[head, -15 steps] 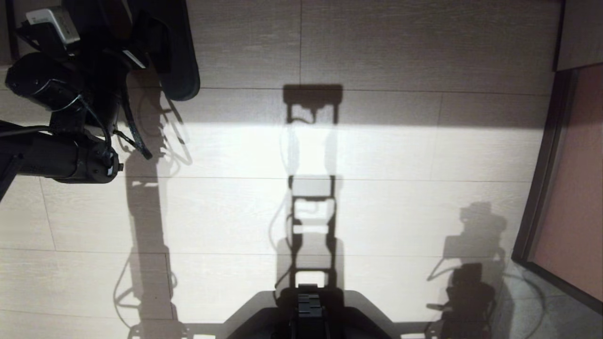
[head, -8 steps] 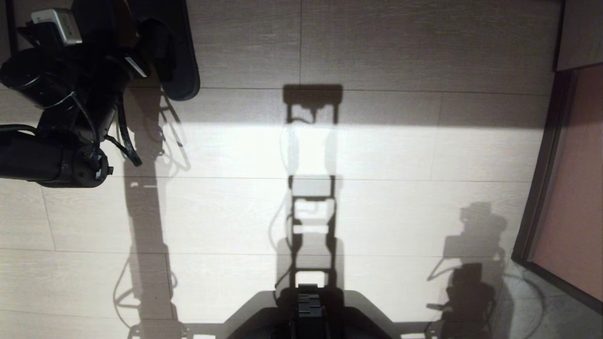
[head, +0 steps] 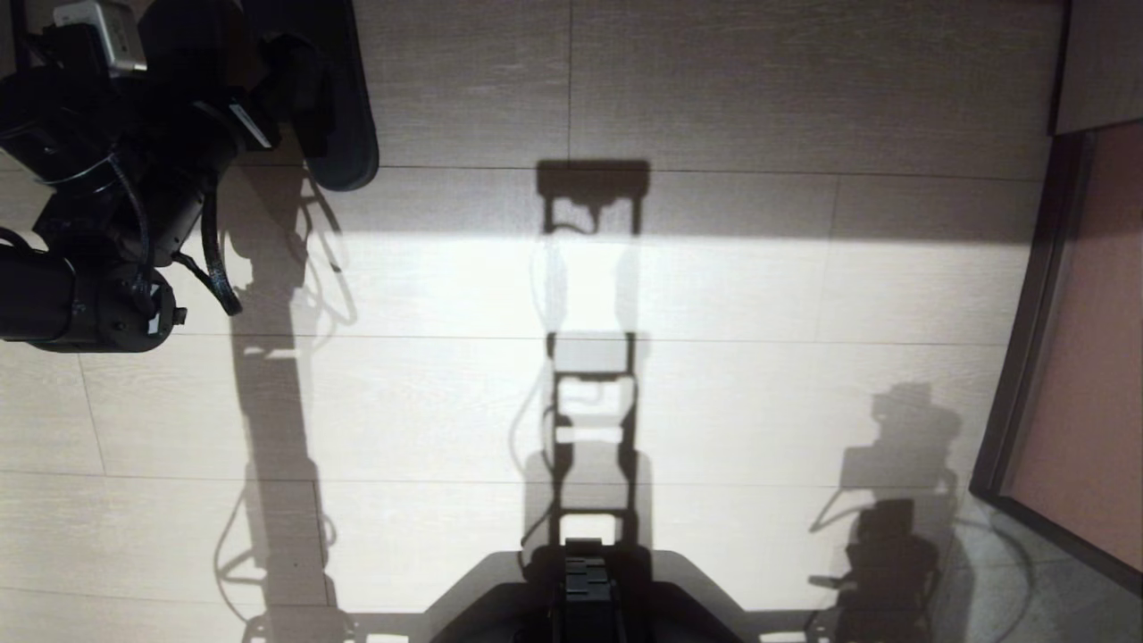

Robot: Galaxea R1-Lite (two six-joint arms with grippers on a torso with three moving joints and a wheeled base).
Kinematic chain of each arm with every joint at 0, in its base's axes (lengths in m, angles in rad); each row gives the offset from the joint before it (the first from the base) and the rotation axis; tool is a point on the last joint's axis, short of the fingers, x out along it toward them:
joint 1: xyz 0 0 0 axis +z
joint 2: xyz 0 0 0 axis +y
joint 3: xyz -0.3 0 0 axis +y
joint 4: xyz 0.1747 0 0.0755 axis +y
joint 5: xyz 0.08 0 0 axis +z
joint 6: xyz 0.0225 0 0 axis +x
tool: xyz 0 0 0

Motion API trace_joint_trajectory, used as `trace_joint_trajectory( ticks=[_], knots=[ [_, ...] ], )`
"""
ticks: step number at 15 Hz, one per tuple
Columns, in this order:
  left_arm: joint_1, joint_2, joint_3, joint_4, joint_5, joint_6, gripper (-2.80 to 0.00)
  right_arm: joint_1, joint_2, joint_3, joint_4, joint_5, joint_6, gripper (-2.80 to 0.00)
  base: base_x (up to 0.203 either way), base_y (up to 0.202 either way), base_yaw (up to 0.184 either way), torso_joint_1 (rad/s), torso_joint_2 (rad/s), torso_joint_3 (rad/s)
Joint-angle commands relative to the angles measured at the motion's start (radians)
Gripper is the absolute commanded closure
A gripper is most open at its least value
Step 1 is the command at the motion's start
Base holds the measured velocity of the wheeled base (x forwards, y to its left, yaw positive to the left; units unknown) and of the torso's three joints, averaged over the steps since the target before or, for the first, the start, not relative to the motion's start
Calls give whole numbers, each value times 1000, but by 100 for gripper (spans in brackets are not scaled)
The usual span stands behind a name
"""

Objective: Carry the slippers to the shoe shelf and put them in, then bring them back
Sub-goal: Place the slippers on the floor

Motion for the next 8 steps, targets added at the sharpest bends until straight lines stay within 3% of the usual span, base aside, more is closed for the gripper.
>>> trace_joint_trajectory(
  ticks=[1,3,5,8],
  knots=[
    [1,-11,5,1,-9,-1,-280,1,-2,0,0,0,0,0,0,0,0,0,0,0],
    [-1,7,8,7,-20,7,-280,0,-2,0,0,0,0,0,0,0,0,0,0,0],
    [-13,34,15,77,-84,39,-280,0,-2,0,0,0,0,0,0,0,0,0,0,0],
    [-28,71,18,80,-85,80,-280,0,-2,0,0,0,0,0,0,0,0,0,0,0]
  ],
)
